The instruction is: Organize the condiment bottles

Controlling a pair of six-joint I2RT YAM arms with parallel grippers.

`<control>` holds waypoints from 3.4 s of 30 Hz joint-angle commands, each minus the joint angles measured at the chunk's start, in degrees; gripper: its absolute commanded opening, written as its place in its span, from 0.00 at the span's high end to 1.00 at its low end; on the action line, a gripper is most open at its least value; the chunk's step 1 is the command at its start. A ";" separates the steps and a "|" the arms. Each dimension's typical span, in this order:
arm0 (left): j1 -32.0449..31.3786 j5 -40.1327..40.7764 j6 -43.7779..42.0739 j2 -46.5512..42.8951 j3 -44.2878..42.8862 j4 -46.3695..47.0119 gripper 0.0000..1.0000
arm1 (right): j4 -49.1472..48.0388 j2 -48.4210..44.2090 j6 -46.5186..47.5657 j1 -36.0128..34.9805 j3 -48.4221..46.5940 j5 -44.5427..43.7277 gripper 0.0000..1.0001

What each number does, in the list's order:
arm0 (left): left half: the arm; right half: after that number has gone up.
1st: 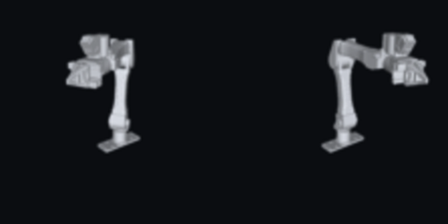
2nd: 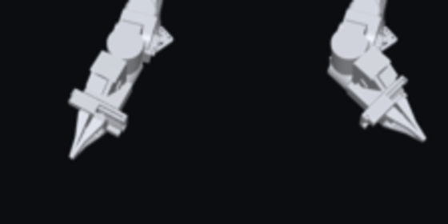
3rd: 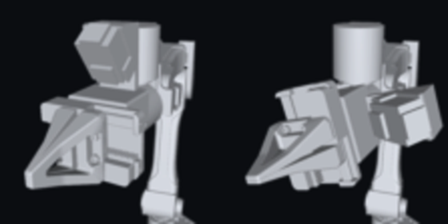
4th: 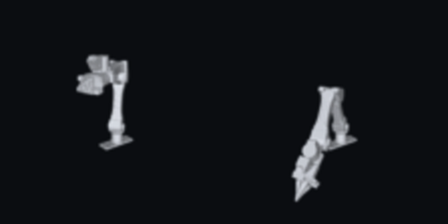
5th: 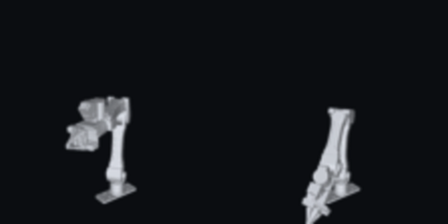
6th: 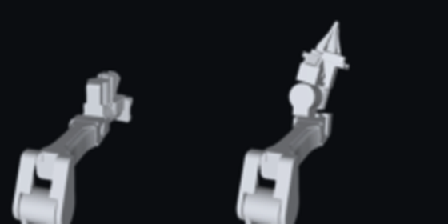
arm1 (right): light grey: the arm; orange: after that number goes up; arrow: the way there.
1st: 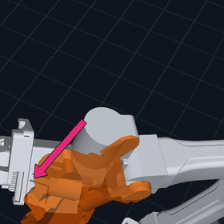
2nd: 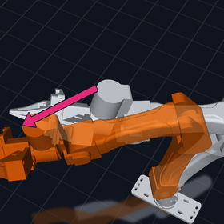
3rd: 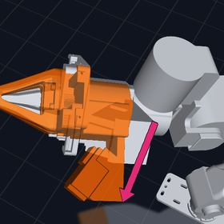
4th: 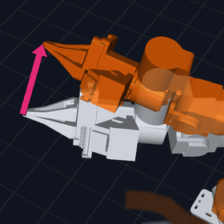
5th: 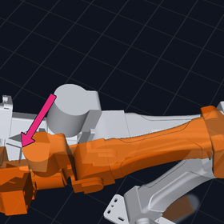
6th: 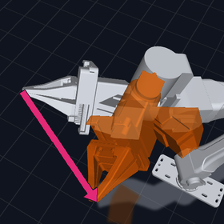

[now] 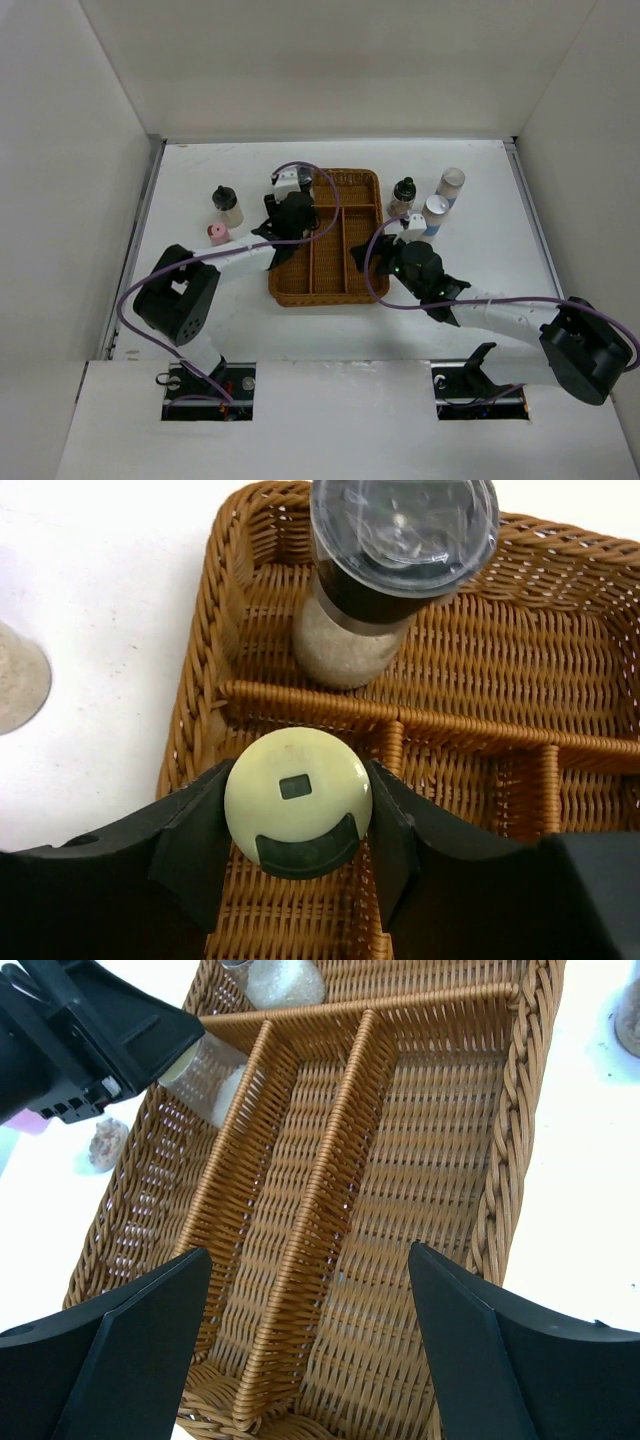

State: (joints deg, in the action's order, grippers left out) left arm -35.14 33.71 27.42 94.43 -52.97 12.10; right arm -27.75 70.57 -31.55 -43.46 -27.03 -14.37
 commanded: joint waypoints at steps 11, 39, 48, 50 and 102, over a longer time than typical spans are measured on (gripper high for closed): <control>-0.60 1.96 0.00 -16.63 5.94 2.67 0.20 | -3.71 -0.60 -0.70 0.62 -0.13 0.57 0.13; 19.80 6.36 5.72 -22.28 15.97 -7.89 0.30 | -3.28 1.24 -2.11 0.71 -1.10 3.56 0.12; 20.94 6.98 5.01 -20.77 17.46 -4.53 0.65 | -4.15 1.51 -1.76 0.71 -1.01 3.39 0.11; 20.07 6.54 4.49 -23.23 17.55 -5.59 0.69 | -3.90 2.20 -2.29 0.88 -1.10 4.08 0.11; -1.23 12.78 2.99 -28.34 12.36 -5.08 0.24 | -2.93 1.33 -1.50 0.97 -1.36 3.12 0.06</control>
State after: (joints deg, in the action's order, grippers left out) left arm -40.05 43.86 29.91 66.83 -42.33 2.87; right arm -27.92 72.79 -33.01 -42.76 -27.03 -10.94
